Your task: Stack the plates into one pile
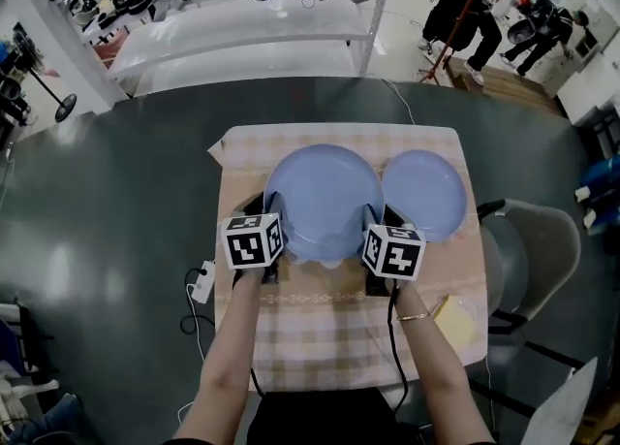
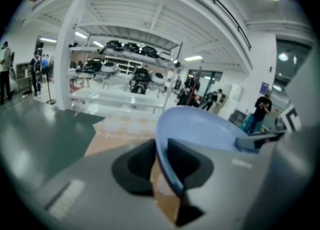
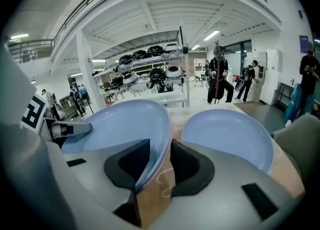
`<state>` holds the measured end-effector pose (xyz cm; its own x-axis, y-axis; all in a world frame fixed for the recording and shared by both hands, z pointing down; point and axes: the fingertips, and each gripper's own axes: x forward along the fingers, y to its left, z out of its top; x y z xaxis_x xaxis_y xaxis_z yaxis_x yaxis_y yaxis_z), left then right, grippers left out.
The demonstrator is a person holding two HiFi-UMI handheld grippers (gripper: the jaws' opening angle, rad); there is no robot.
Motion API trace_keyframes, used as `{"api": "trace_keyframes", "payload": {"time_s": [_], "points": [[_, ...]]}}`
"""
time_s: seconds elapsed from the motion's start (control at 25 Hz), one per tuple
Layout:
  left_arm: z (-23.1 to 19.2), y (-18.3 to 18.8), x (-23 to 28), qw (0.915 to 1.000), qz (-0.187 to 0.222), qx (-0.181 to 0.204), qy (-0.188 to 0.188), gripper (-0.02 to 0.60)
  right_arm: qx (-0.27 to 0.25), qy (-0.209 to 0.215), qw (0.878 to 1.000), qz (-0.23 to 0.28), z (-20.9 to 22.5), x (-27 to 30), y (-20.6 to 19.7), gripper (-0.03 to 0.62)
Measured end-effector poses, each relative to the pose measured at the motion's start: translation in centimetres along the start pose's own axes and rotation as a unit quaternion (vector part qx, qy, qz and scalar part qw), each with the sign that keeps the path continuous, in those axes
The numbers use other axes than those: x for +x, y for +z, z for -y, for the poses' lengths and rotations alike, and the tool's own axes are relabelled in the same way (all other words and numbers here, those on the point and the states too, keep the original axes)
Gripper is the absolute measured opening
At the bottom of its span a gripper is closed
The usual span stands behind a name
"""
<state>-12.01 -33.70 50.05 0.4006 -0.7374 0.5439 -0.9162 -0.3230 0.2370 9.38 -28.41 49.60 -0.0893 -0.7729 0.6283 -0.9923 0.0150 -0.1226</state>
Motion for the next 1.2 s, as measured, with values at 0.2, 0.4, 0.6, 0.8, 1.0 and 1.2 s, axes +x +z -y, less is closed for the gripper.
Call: {"api": "trace_keyframes", "payload": {"time_s": [0.2, 0.4, 0.6, 0.8, 1.0, 1.2], "points": [[3.9, 0.3, 0.3, 0.9994, 0.006, 0.017, -0.031, 0.080, 0.012, -0.030, 0.999, 0.016, 3.2, -2.7, 0.0, 0.123], [8.1, 1.0, 0.8, 0.9975, 0.010, 0.032, -0.063, 0.080, 0.024, -0.061, 0.997, 0.032, 6.4, -5.6, 0.2, 0.123], [12.8, 1.5, 1.6, 0.9943, 0.013, 0.050, -0.093, 0.080, 0.037, -0.088, 0.994, 0.046, 10.3, -8.3, 0.1, 0.123], [17.4, 1.7, 2.6, 0.9920, 0.012, 0.065, -0.107, 0.081, 0.045, -0.104, 0.992, 0.054, 14.3, -10.1, 0.2, 0.123], [20.3, 1.5, 3.7, 0.9921, 0.005, 0.071, -0.103, 0.083, 0.045, -0.099, 0.993, 0.049, 17.4, -10.4, 0.4, 0.123], [22.3, 1.1, 5.4, 0.9939, -0.002, 0.066, -0.089, 0.084, 0.043, -0.087, 0.994, 0.042, 20.3, -9.5, 0.7, 0.121]]}}
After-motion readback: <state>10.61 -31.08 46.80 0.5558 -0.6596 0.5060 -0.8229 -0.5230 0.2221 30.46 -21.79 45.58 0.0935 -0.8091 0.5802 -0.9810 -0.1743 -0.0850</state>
